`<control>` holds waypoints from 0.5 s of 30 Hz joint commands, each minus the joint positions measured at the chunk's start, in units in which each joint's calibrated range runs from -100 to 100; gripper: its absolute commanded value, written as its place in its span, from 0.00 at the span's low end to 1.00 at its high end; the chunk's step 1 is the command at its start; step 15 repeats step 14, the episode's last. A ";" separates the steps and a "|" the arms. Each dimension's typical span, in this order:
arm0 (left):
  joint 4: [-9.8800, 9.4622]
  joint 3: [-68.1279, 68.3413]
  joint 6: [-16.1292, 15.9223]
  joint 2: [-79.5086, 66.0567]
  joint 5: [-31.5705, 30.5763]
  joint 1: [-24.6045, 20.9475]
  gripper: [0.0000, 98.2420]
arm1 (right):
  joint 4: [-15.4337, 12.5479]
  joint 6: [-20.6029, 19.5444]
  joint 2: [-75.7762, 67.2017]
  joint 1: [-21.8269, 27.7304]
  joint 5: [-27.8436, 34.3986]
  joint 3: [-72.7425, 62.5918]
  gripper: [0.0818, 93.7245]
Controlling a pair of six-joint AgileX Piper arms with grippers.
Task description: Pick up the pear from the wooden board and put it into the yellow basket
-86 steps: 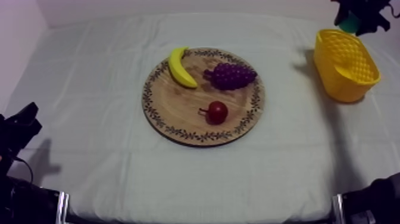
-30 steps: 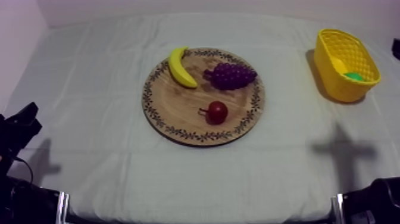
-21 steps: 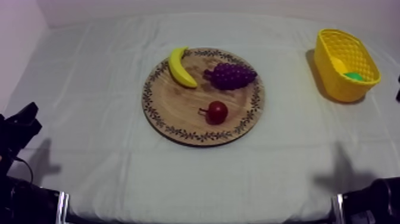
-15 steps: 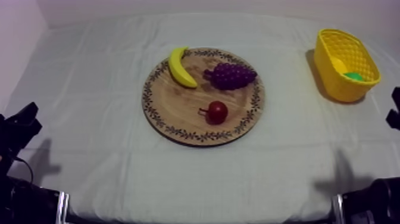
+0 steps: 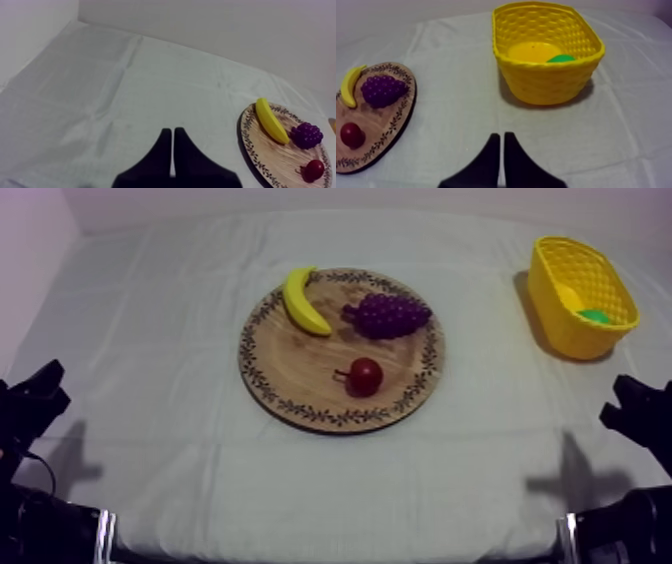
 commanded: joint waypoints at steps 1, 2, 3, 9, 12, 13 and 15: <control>0.01 0.05 0.01 0.00 -0.01 -0.01 0.00 | 0.80 -1.85 -0.07 -0.12 -2.36 0.51 0.00; 0.01 0.05 0.01 0.00 -0.01 -0.01 0.00 | 0.95 -1.13 -0.07 -0.16 -2.93 0.68 0.00; 0.01 0.05 0.01 0.00 -0.01 -0.01 0.00 | 1.06 0.07 -0.07 -0.18 -3.33 0.80 0.00; 0.01 0.05 0.01 0.00 -0.01 -0.01 0.00 | 1.28 9.27 -0.07 -0.24 -4.16 1.05 0.00; 0.01 0.05 0.01 0.00 -0.01 -0.01 0.00 | 1.29 11.22 -0.07 -0.24 -4.23 1.07 0.00; 0.01 0.05 0.01 0.00 -0.01 -0.01 0.00 | 1.30 11.41 -0.07 -0.24 -4.24 1.07 0.00; 0.01 0.05 0.01 0.00 -0.01 -0.01 0.00 | 1.30 11.45 -0.07 -0.24 -4.25 1.07 0.00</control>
